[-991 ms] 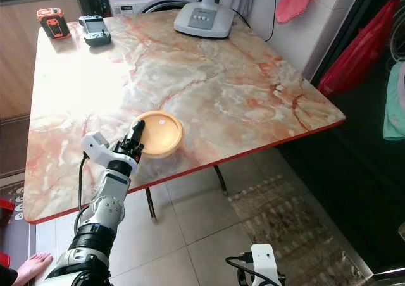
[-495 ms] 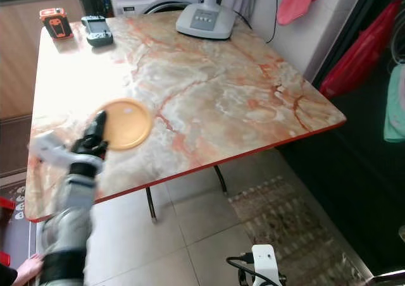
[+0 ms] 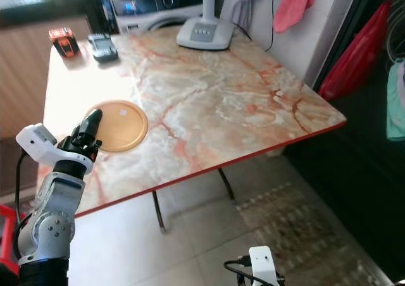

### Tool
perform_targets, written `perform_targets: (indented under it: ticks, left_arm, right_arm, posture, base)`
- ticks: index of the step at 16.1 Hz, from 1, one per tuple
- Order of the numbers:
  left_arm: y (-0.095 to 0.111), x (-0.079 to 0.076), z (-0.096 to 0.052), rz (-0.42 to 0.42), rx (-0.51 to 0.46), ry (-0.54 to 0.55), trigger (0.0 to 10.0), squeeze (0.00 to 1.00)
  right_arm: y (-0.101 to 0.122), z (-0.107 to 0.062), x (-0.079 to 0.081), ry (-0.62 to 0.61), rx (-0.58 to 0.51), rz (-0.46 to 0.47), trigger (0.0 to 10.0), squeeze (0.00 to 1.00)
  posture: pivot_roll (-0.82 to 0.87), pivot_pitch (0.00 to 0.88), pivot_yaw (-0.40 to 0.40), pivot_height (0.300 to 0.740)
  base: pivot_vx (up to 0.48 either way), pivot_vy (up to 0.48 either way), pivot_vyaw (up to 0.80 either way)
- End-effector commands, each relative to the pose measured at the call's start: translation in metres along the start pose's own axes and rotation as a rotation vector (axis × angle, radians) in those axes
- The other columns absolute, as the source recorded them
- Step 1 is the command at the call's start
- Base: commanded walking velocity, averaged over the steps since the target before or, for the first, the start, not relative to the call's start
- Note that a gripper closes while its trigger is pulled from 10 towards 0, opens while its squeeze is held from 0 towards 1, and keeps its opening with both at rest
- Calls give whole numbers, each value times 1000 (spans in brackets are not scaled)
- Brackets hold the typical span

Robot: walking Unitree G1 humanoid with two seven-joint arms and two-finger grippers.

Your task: Restocking fridge

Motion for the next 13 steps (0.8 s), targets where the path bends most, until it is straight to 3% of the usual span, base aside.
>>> perform_targets:
  ticks: [1,9,13]
  left_arm:
    - [4,-3,1,16,1,6,10000,0]
    - [2,-10,5,40,-7,22,10000,0]
    - [4,-8,5,44,-9,32,10000,0]
  right_arm:
    - [-2,0,5,3,4,0,10000,0]
    - [-10,-1,2,-65,29,175,10000,0]
    - [-12,-1,2,-67,39,181,10000,0]
  posture:
    - [48,17,91,740]
    - [53,0,90,740]
    - [58,15,88,740]
  base:
    - [0,0,0]
    - [0,0,0]
    - [0,0,-759]
Point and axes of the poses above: a point about 5 cm out from each wrist's last joint towards the gripper, its own z axis pointing out of the wrist towards the gripper, its own y axis along the axis of the wrist's last joint, x = y × z, the point moved 4 cm from there along z, pointing out of the wrist towards the gripper
